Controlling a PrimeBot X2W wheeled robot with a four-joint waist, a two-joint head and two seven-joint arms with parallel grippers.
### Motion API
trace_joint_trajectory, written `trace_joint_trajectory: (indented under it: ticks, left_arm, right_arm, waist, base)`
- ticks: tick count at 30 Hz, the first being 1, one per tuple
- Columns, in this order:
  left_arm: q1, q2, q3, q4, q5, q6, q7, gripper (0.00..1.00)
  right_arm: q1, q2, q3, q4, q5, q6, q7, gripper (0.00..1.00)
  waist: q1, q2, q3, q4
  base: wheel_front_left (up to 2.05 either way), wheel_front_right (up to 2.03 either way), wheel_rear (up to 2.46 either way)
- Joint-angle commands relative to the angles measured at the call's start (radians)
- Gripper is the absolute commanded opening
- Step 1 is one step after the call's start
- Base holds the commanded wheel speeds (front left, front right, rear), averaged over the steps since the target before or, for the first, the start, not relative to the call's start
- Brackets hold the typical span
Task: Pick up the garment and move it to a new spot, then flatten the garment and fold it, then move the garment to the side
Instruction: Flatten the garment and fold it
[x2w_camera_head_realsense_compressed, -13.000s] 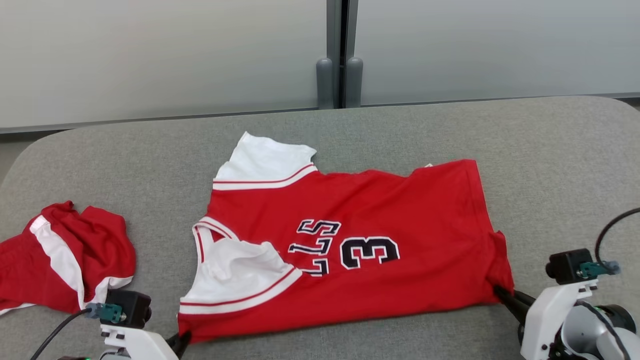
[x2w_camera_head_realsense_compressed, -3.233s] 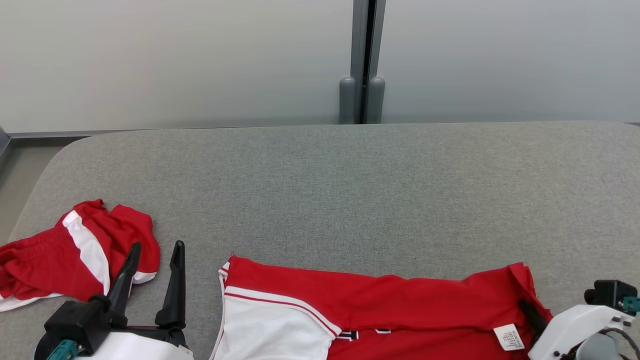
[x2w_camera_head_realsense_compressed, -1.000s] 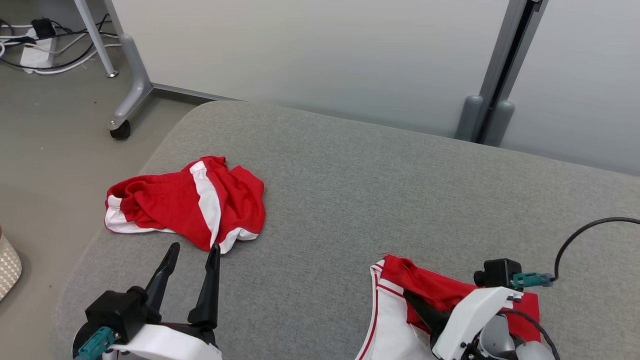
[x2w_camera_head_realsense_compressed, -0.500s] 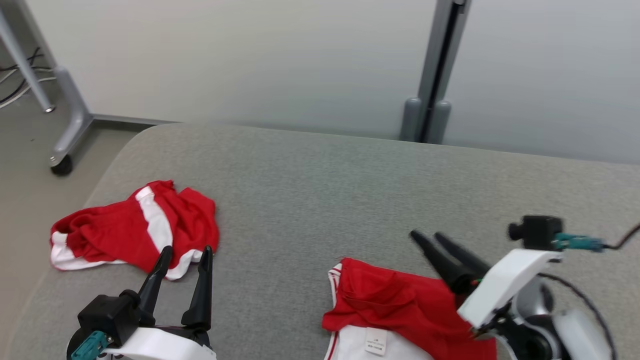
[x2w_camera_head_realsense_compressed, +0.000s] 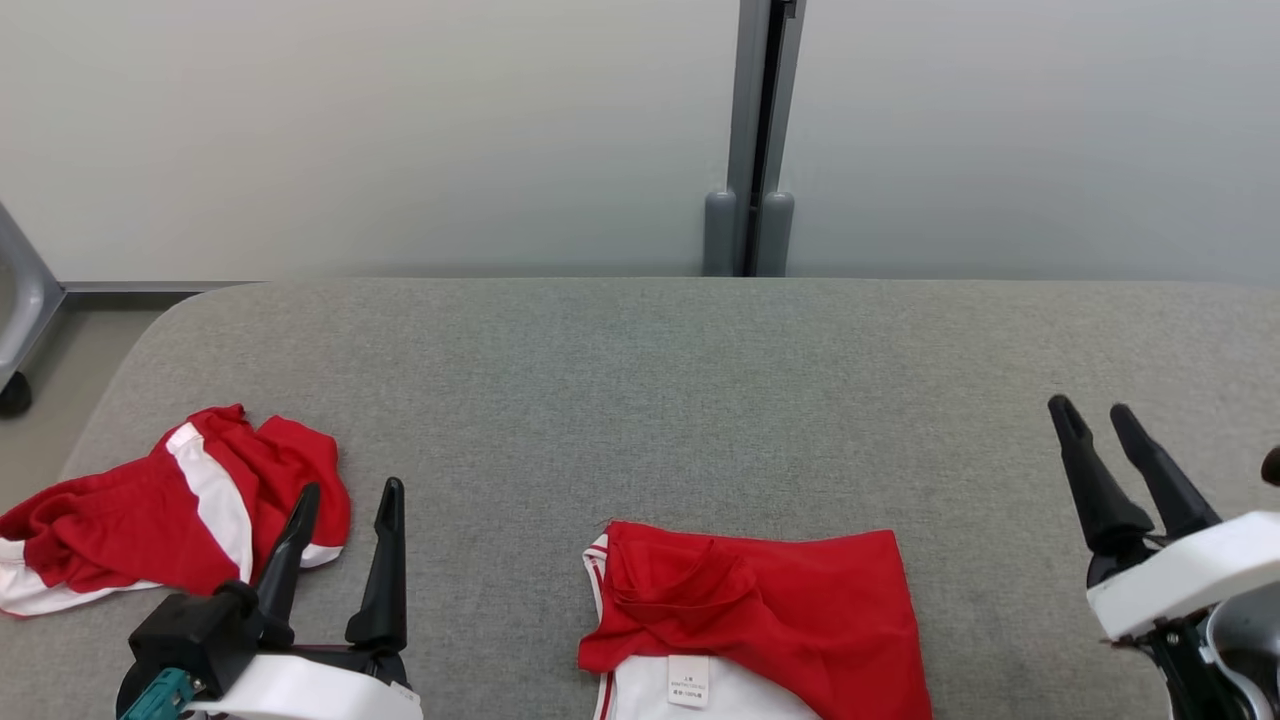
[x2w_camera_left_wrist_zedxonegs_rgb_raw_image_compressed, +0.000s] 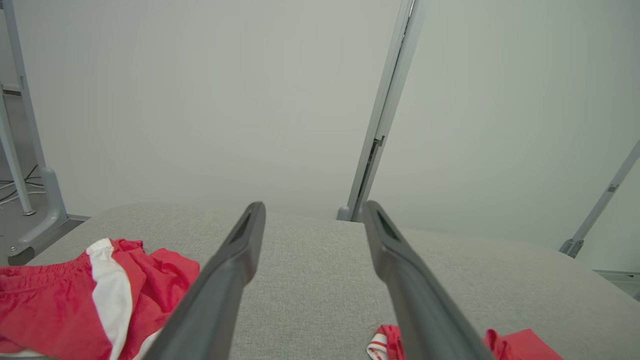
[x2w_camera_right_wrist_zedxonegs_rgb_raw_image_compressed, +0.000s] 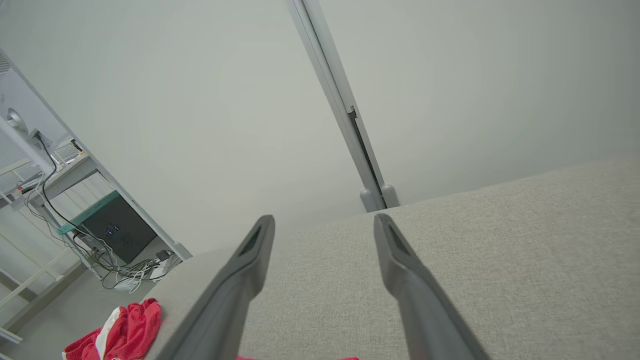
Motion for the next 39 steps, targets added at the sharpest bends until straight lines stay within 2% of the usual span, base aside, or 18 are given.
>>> trace_joint_trajectory:
  ticks: [1,8,10,11,18,24,27,31,39]
  left_arm:
    - [0.008,0.003,0.008,-0.001,0.008,0.003,-0.006,1.0]
    - [0.009,0.003,0.011,-0.003,0.009,-0.001,-0.009,1.0]
    - [0.009,0.002,0.01,-0.001,0.009,-0.003,-0.01,1.0]
    - [0.008,0.001,0.01,0.0,0.008,-0.004,-0.01,1.0]
    - [-0.009,-0.003,-0.001,0.008,0.008,-0.009,-0.003,1.0]
    - [-0.016,0.002,-0.008,0.012,0.008,-0.01,0.008,1.0]
    - [-0.017,0.005,-0.009,0.01,0.009,-0.006,0.012,1.0]
    - [-0.012,0.012,-0.008,0.005,0.008,-0.005,0.017,1.0]
    - [0.004,0.017,-0.003,-0.001,0.002,0.006,0.019,1.0]
  right_arm:
    - [0.02,0.006,-0.009,0.002,-0.014,0.001,-0.011,1.0]
    - [0.031,0.021,-0.004,0.023,-0.061,0.001,-0.012,1.0]
    - [0.017,0.026,0.01,0.048,-0.073,0.001,-0.003,0.05]
    - [0.011,0.027,0.02,0.067,-0.078,0.001,0.004,0.0]
    - [-0.048,0.046,0.127,0.29,-0.053,0.001,0.074,0.0]
    - [-0.098,0.084,0.22,0.484,0.041,0.0,0.087,0.0]
    - [-0.115,0.101,0.275,0.54,0.095,0.001,0.084,0.0]
    - [-0.123,0.112,0.368,0.565,0.158,0.001,0.097,0.0]
    - [-0.075,0.121,0.55,0.492,0.279,0.001,0.168,0.0]
  waist:
    - [0.0,0.0,0.002,-0.008]
    - [0.0,0.0,0.008,-0.017]
    - [0.0,0.0,0.009,-0.013]
    - [0.0,0.0,0.01,-0.01]
    - [0.0,0.0,0.013,0.047]
    - [0.0,0.0,0.012,0.122]
    - [0.0,0.0,0.01,0.154]
    - [0.0,0.0,0.005,0.182]
    - [0.0,0.0,0.003,0.183]
  base:
    - [0.0,0.0,0.0]
    - [0.0,0.0,0.0]
    - [0.0,0.0,0.0]
    - [0.0,0.0,0.0]
    - [0.0,0.0,0.0]
    - [0.0,0.0,0.0]
    - [0.0,0.0,0.0]
    - [0.0,0.0,0.0]
    - [0.0,0.0,0.0]
